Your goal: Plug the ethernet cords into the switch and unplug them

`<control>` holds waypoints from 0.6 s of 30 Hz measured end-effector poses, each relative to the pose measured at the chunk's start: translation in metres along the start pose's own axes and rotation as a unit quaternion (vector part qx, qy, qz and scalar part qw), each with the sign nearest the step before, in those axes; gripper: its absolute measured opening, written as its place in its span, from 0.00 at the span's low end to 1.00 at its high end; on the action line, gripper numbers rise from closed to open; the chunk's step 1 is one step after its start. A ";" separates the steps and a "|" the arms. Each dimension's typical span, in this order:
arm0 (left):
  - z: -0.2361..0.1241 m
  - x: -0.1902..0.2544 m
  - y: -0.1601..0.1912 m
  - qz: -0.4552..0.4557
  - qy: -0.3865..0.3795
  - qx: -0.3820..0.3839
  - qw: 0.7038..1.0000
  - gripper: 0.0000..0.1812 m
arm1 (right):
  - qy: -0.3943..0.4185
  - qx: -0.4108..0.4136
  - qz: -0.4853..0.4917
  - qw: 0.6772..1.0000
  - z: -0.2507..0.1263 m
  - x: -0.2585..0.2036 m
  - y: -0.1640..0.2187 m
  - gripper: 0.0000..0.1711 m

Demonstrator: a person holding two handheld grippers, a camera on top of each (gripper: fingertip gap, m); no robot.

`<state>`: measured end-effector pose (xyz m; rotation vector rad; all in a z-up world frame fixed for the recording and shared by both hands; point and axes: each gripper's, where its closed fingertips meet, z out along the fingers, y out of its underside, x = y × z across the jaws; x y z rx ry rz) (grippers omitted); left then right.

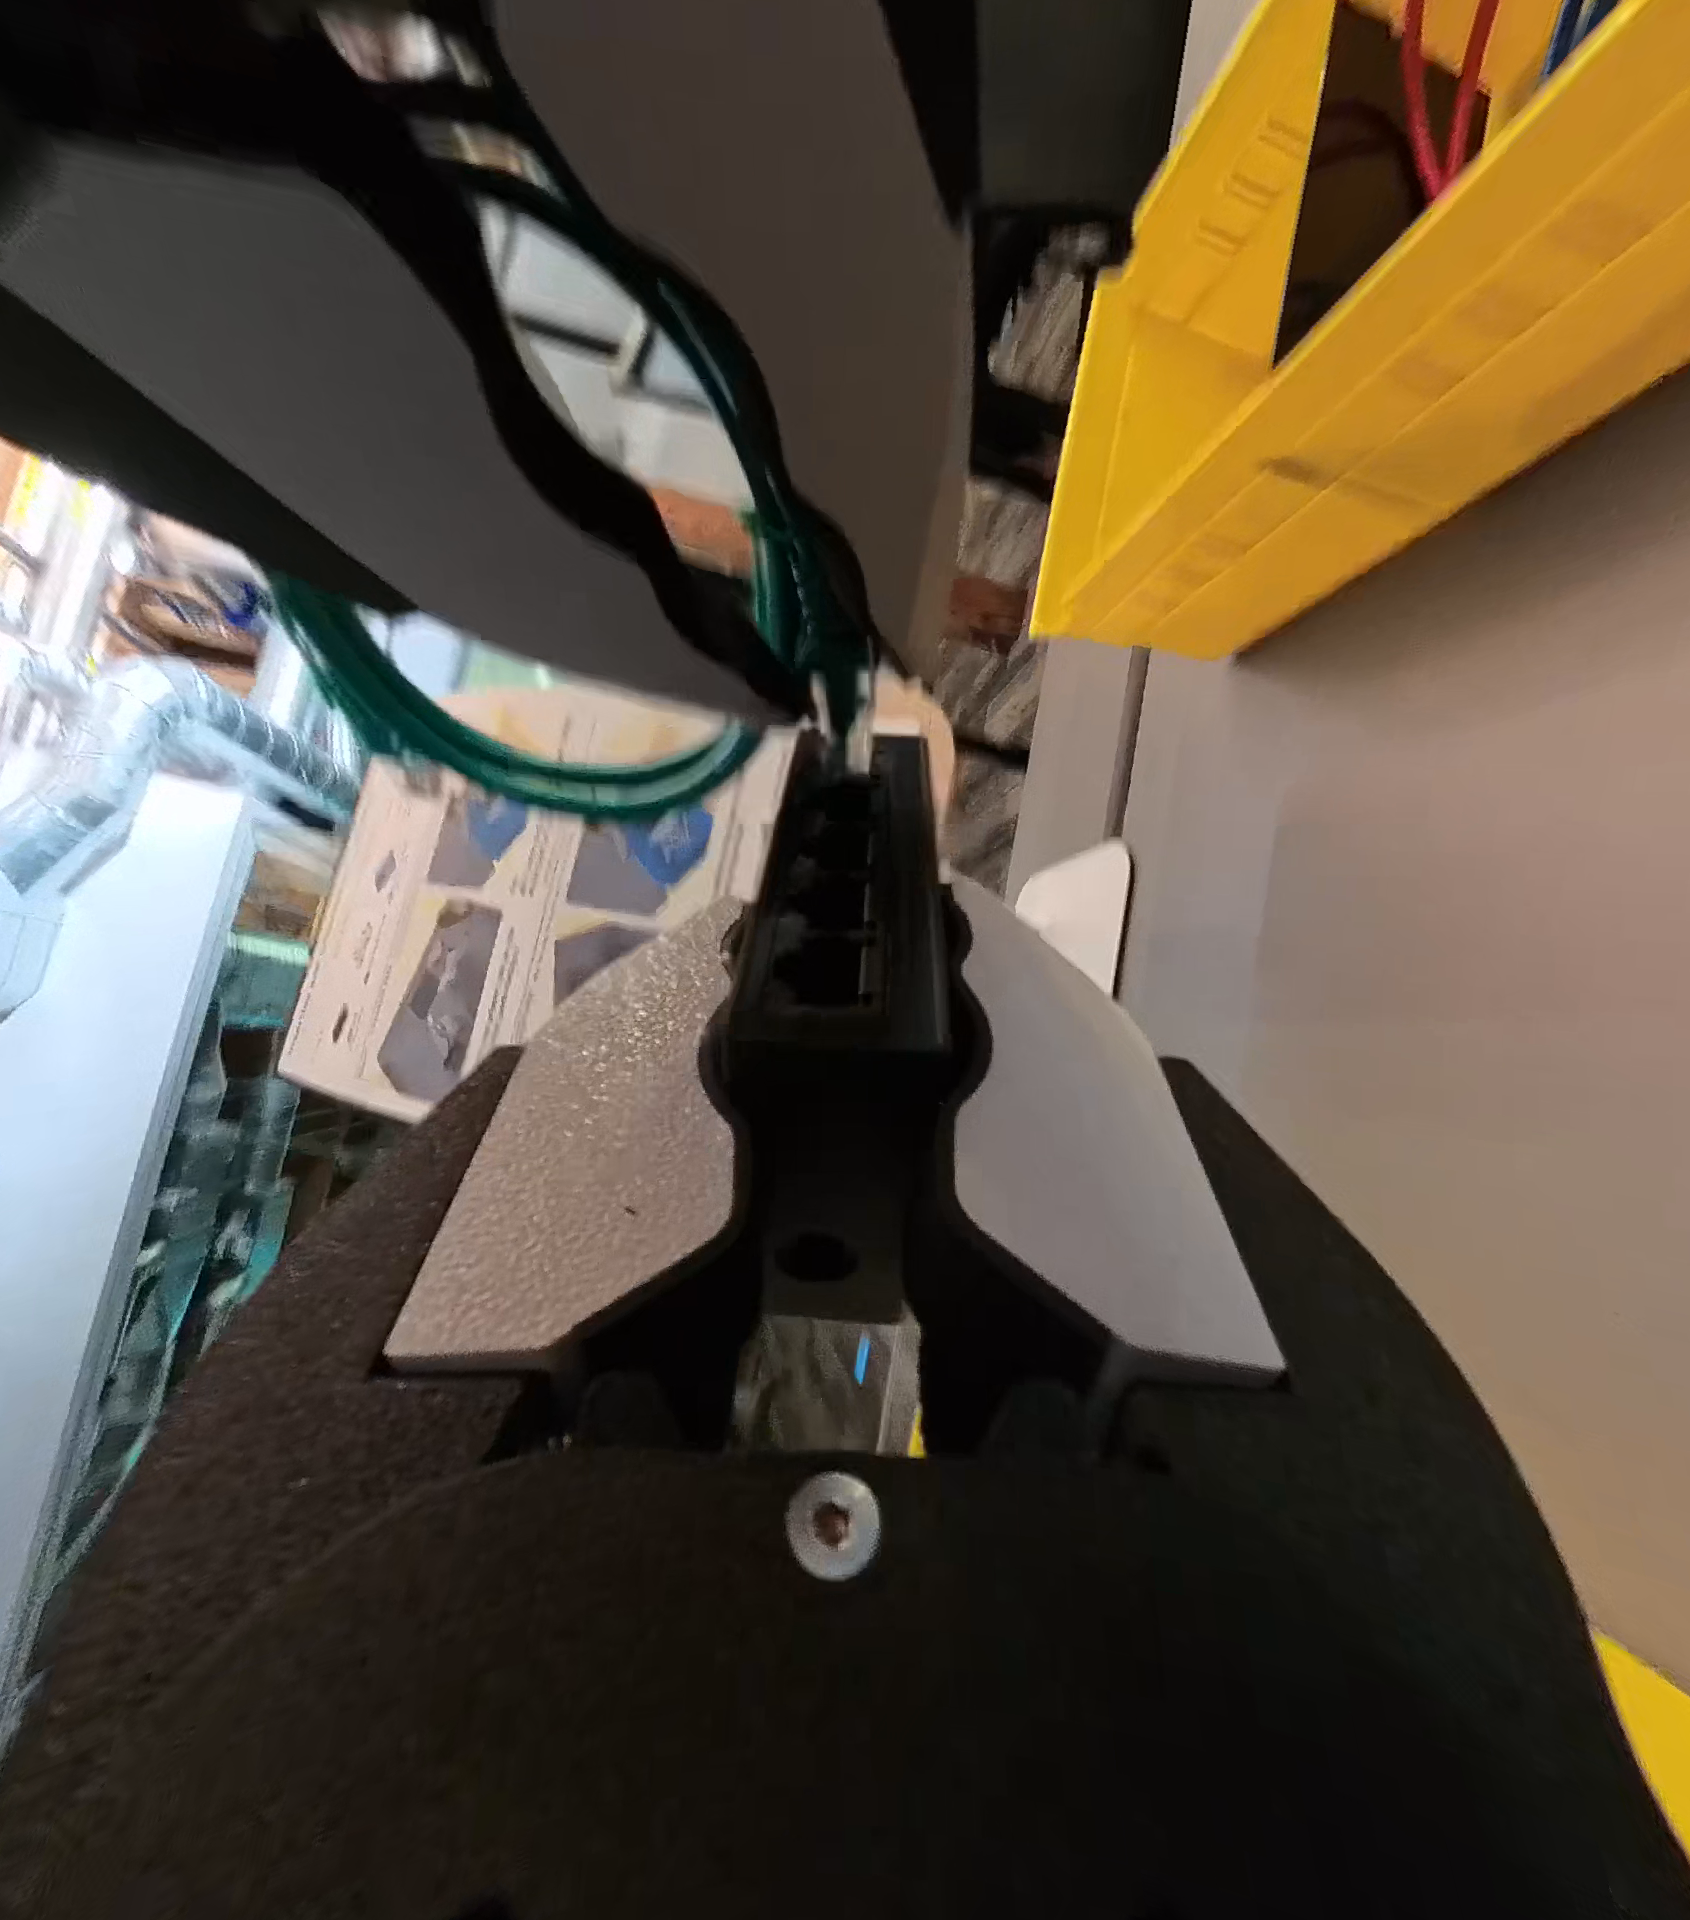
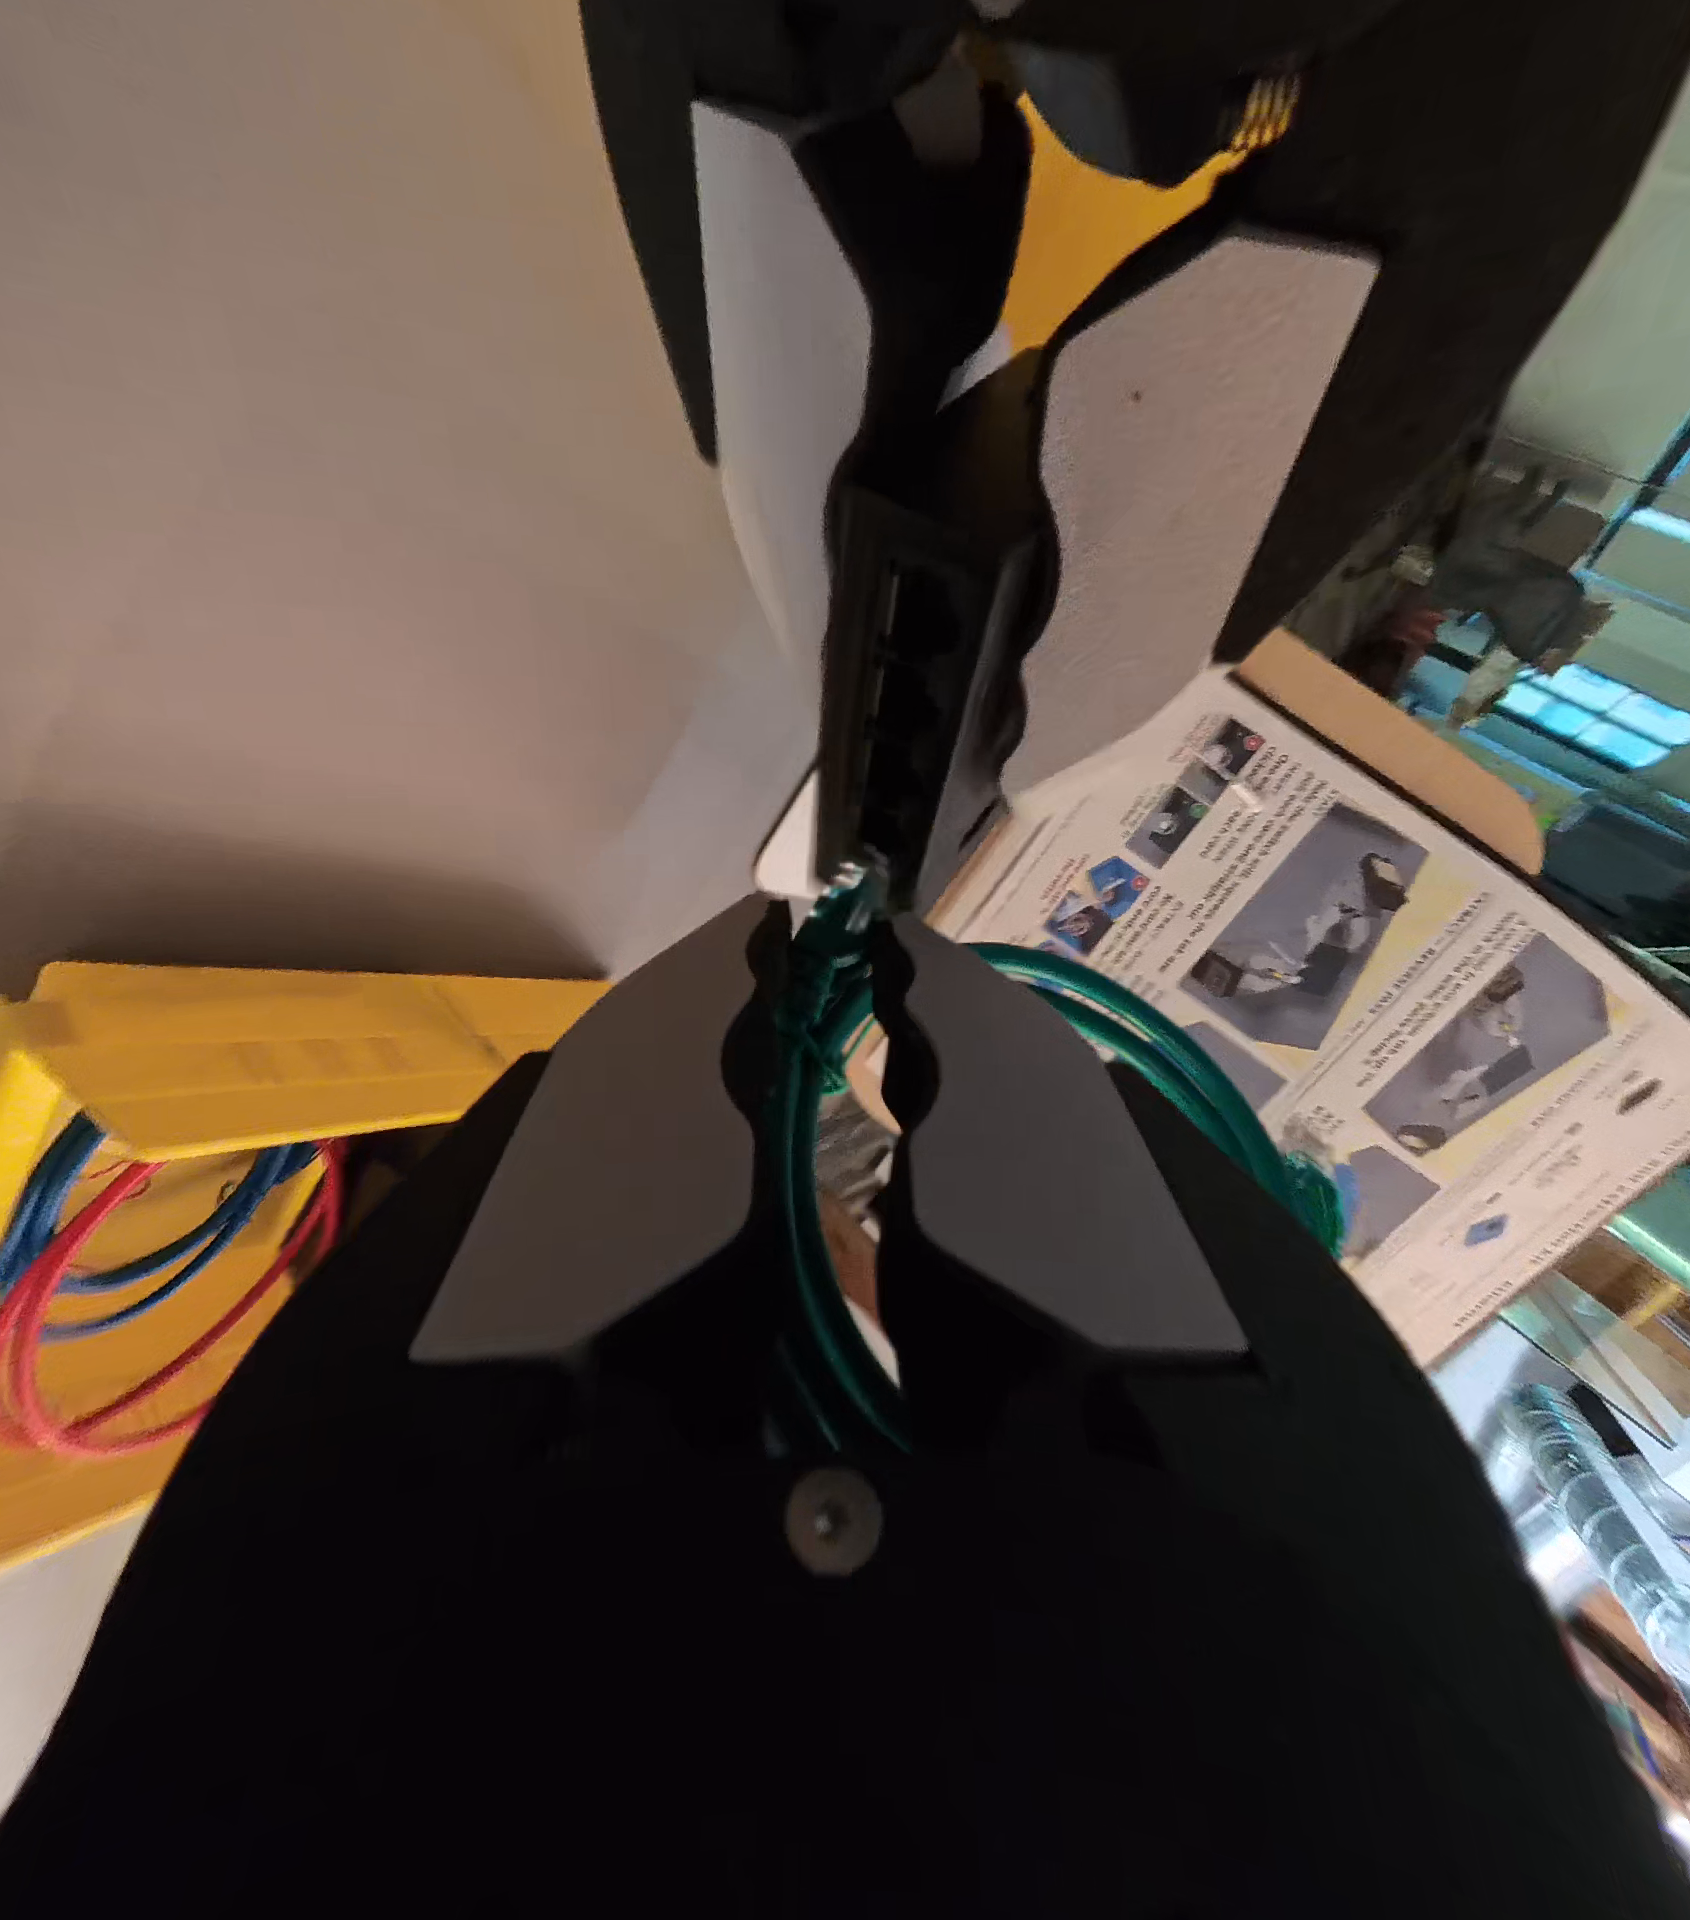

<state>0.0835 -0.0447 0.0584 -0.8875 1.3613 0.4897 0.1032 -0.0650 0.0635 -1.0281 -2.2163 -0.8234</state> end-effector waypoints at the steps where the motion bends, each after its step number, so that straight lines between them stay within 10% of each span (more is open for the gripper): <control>1: 0.004 -0.015 0.023 0.023 -0.056 -0.075 0.995 0.17 | -0.050 0.018 0.004 0.999 -0.002 -0.016 -0.005 0.09; 13: -0.019 -0.058 0.051 -0.022 -0.063 -0.069 0.995 0.17 | -0.017 -0.008 0.127 0.992 -0.002 -0.040 0.048 0.09; 18: -0.022 -0.062 0.056 -0.044 -0.049 -0.082 0.994 0.17 | -0.017 -0.005 0.370 0.929 -0.010 -0.085 0.124 0.09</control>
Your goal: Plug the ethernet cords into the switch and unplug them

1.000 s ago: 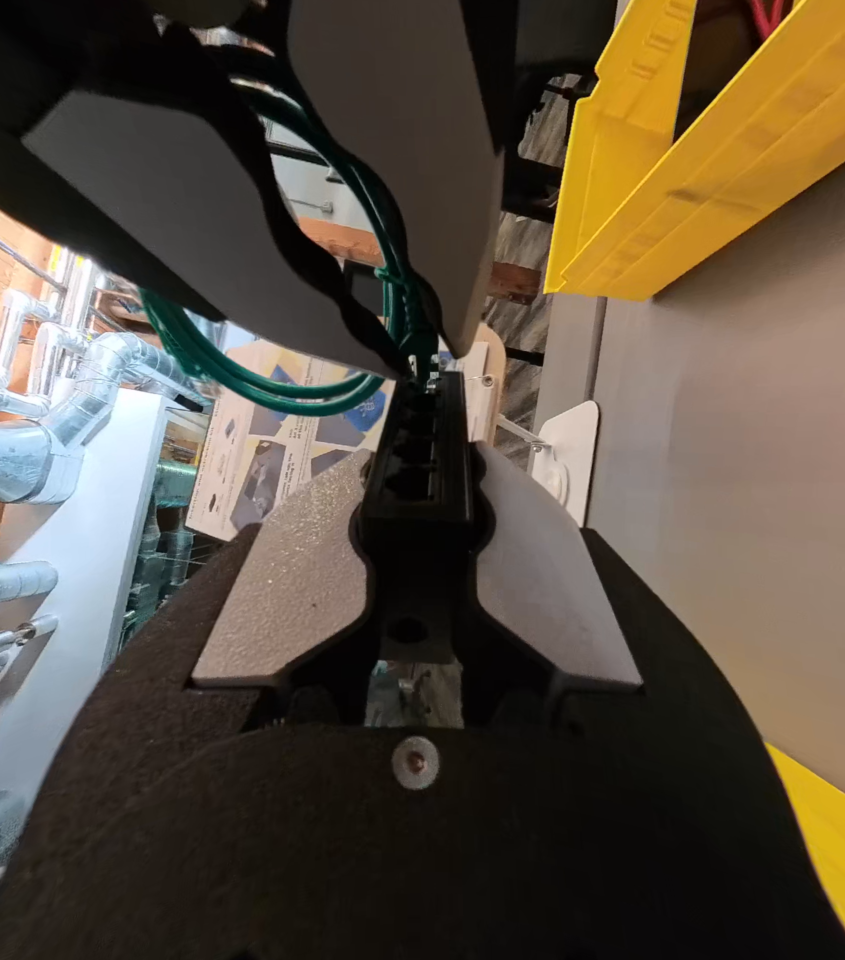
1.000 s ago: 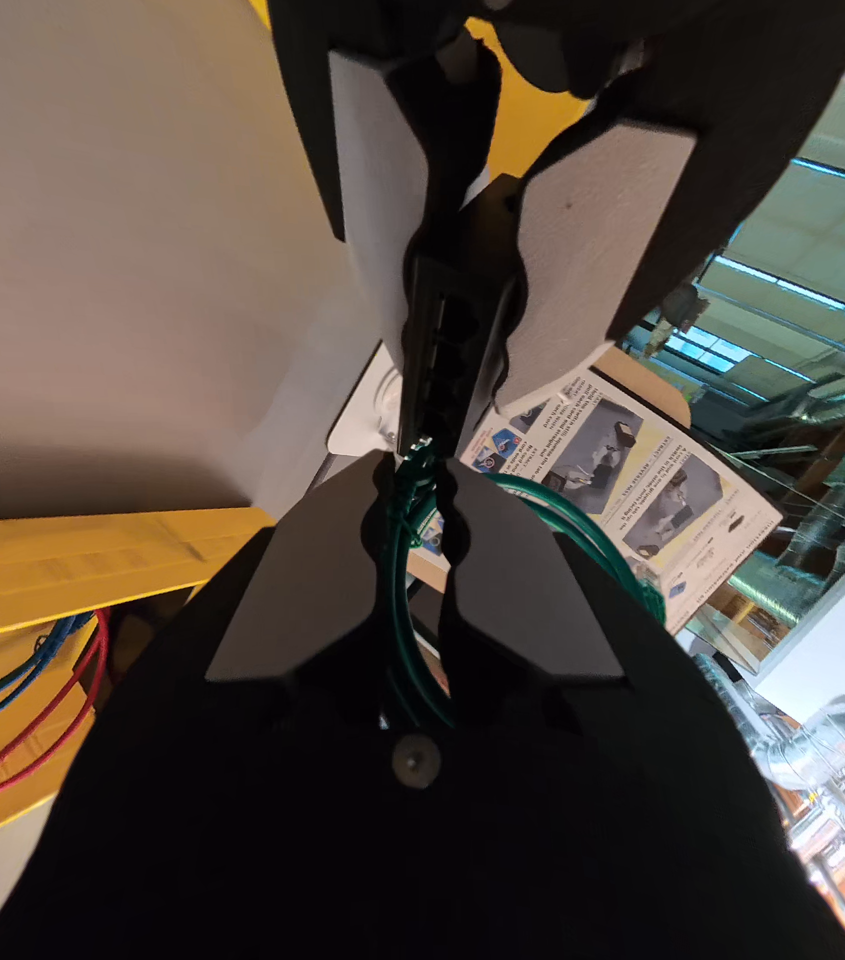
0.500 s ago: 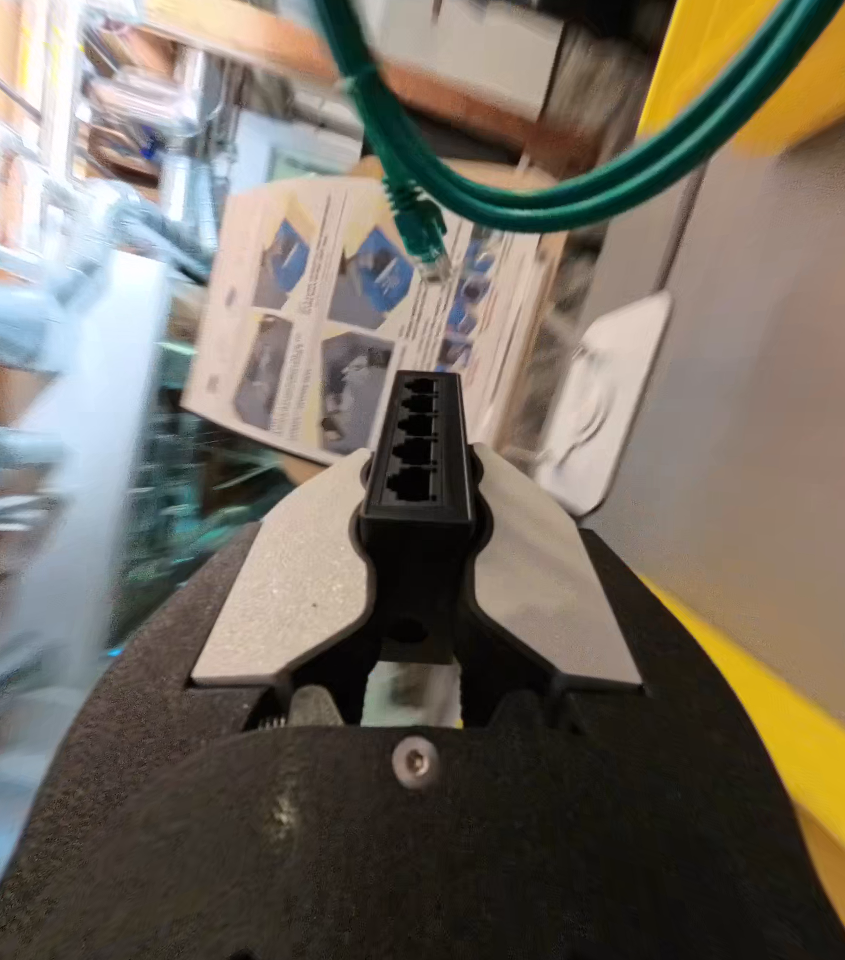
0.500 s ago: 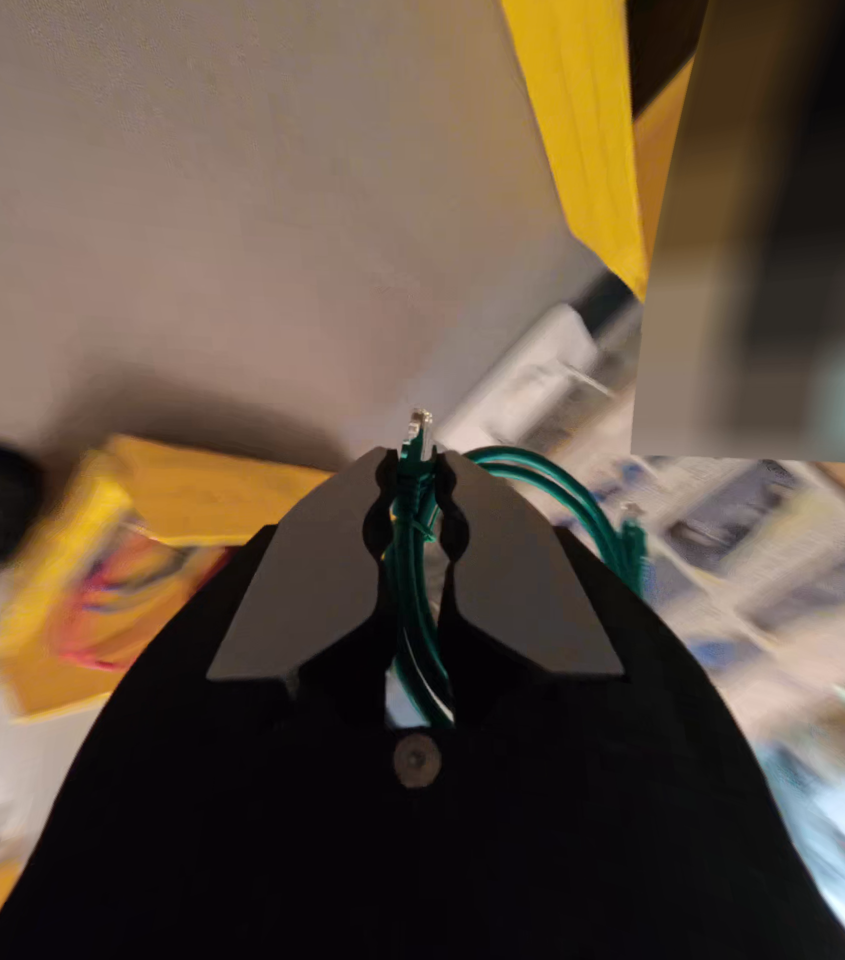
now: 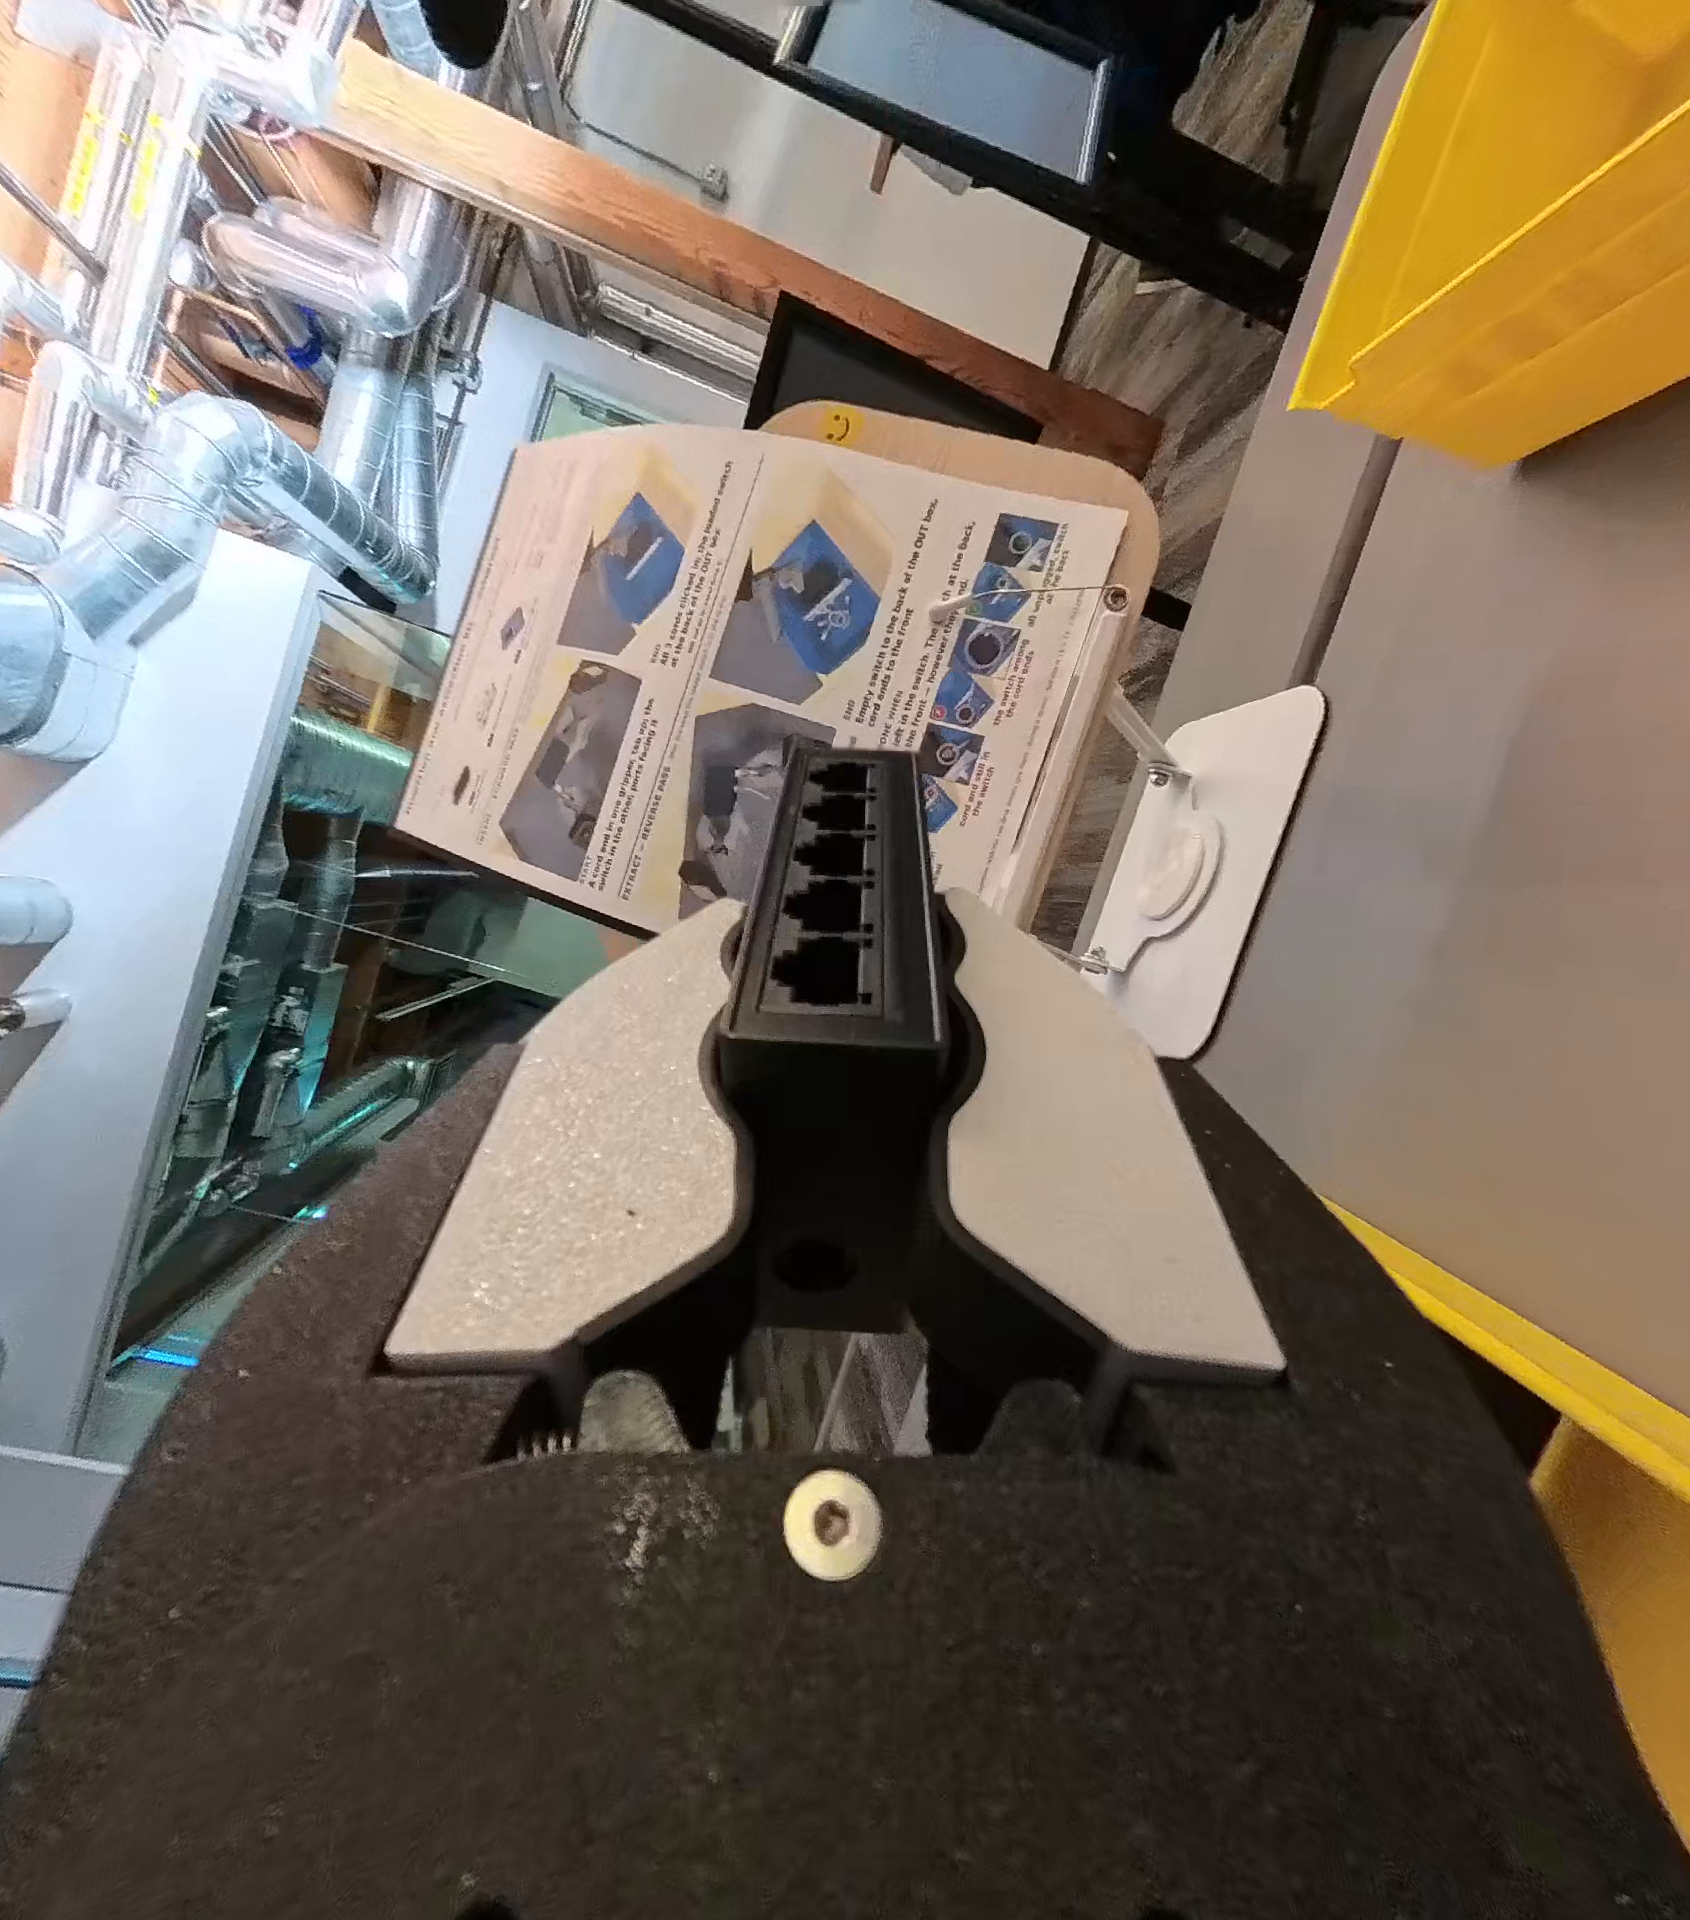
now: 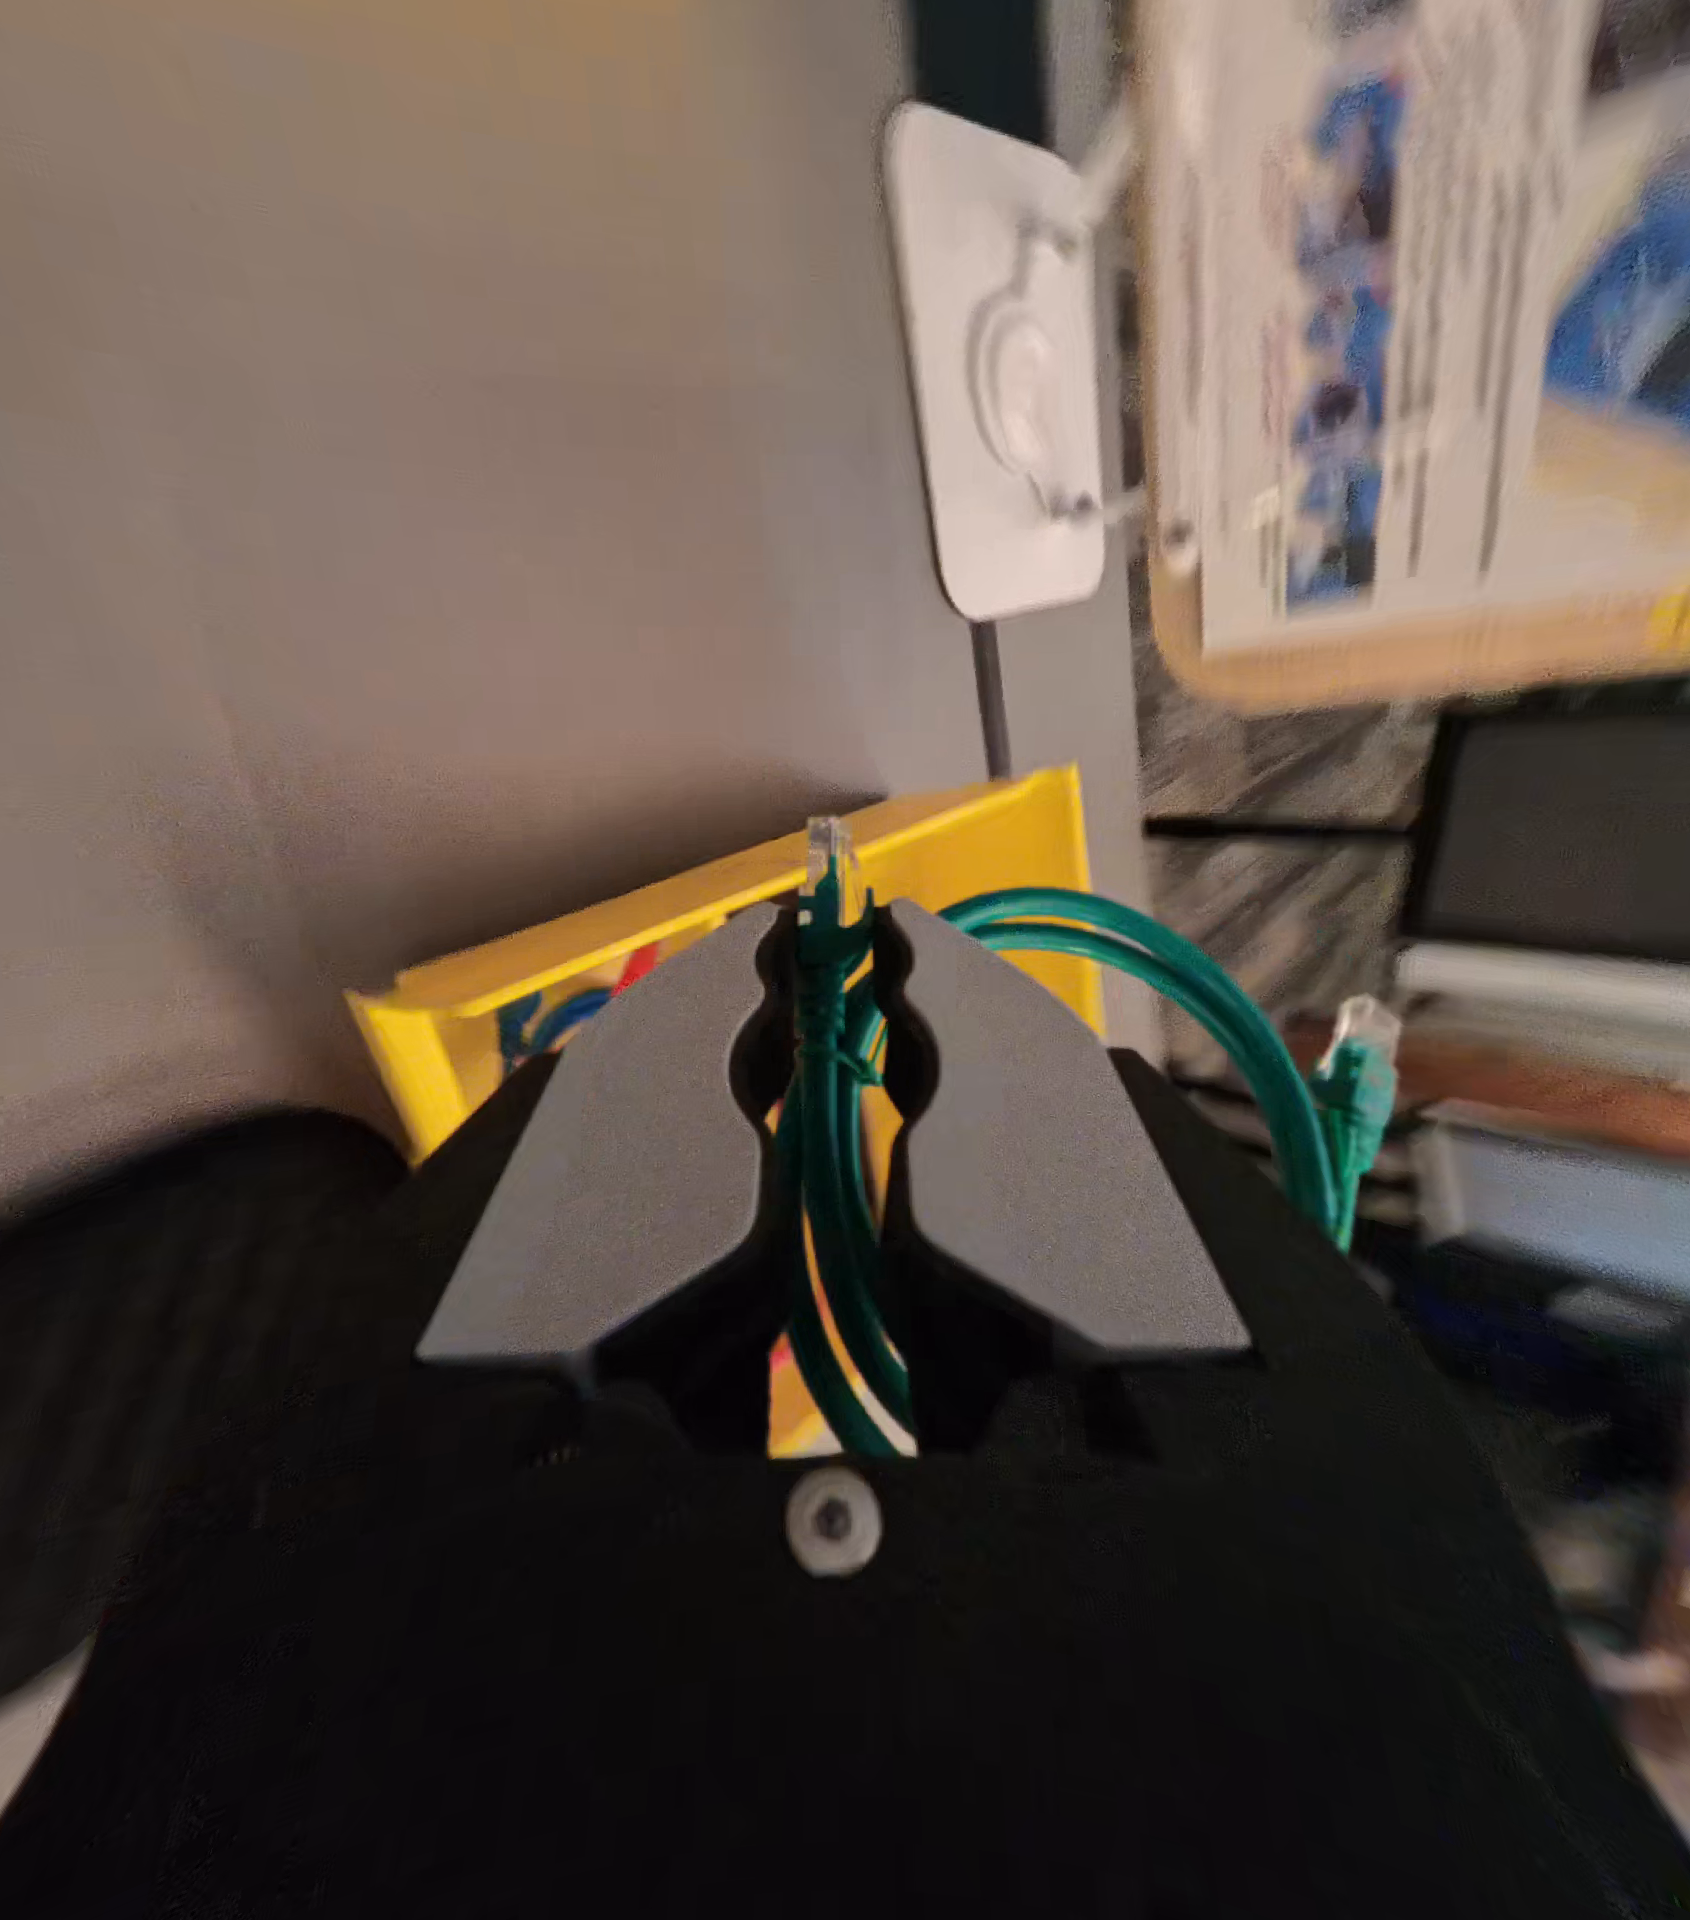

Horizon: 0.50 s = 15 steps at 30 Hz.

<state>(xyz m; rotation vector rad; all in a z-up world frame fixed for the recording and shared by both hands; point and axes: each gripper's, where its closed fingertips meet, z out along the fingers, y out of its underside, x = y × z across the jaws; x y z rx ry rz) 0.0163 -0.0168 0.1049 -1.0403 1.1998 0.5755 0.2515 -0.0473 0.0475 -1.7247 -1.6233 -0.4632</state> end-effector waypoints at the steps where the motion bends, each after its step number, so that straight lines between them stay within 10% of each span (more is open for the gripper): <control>1: 0.000 0.000 0.000 0.002 0.000 0.000 1.000 0.17 | -0.002 0.014 0.079 0.997 0.001 0.003 0.016 0.09; 7: 0.004 0.006 0.003 0.011 0.007 -0.015 1.000 0.17 | -0.057 0.053 0.420 0.904 0.024 -0.014 0.084 0.08; 15: 0.007 0.011 0.006 0.018 0.012 -0.025 0.999 0.17 | -0.101 -0.047 0.432 0.895 0.074 -0.046 0.102 0.08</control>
